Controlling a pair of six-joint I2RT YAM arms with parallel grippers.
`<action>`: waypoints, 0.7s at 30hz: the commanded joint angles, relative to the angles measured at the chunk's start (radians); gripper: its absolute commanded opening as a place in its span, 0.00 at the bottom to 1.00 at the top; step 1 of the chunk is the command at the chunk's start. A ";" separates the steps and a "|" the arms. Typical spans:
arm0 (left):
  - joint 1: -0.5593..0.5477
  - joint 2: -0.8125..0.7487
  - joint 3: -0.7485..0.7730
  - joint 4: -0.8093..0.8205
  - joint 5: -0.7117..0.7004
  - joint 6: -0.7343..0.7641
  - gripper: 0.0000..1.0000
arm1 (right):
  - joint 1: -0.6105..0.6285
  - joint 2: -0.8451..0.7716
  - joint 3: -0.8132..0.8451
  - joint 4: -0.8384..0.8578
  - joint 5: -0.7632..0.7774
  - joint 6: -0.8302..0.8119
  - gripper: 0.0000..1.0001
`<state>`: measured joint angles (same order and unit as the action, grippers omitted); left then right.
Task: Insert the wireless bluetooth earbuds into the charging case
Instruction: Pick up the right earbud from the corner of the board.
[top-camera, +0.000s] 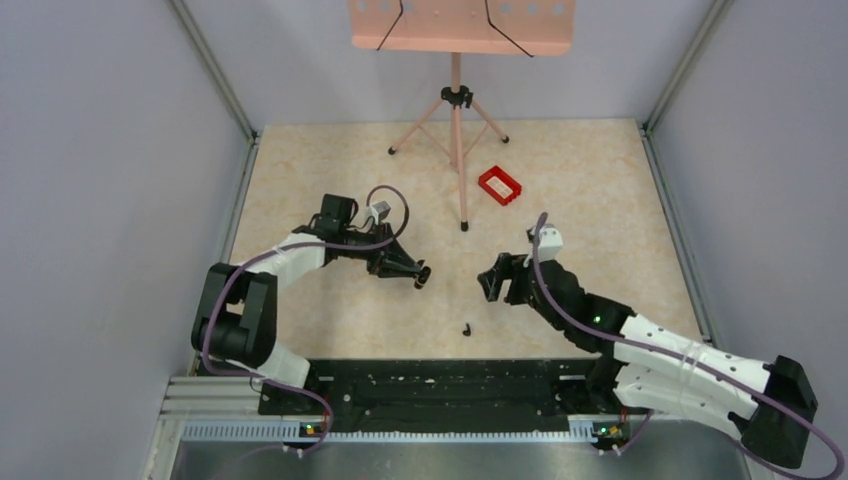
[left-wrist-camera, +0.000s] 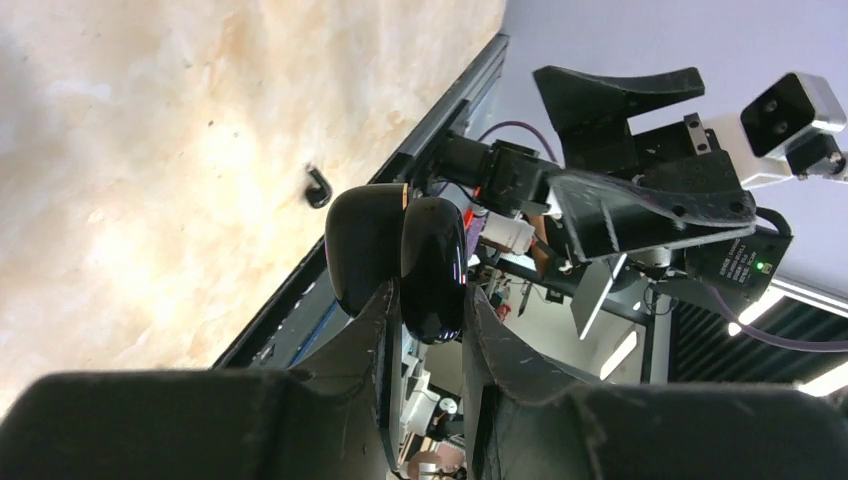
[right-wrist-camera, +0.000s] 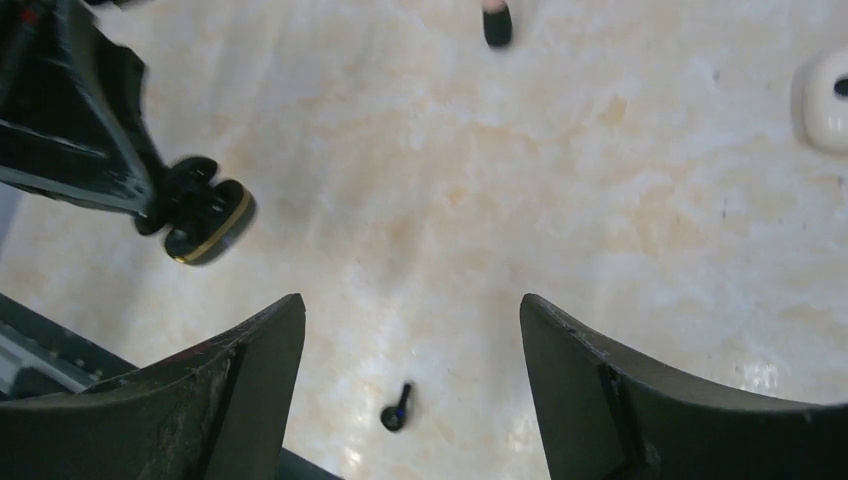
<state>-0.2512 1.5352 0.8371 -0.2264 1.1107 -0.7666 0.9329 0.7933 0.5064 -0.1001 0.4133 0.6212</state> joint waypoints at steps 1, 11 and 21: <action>-0.003 -0.053 -0.032 -0.052 -0.069 0.059 0.00 | 0.021 0.114 0.063 -0.206 -0.094 0.090 0.74; -0.004 -0.065 -0.032 -0.054 -0.092 0.057 0.00 | 0.317 0.468 0.146 -0.276 0.034 0.355 0.62; -0.005 -0.067 -0.028 -0.050 -0.088 0.056 0.00 | 0.349 0.626 0.204 -0.257 0.064 0.384 0.49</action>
<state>-0.2535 1.5009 0.8017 -0.2913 1.0119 -0.7296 1.2633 1.3659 0.6460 -0.3740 0.4362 0.9836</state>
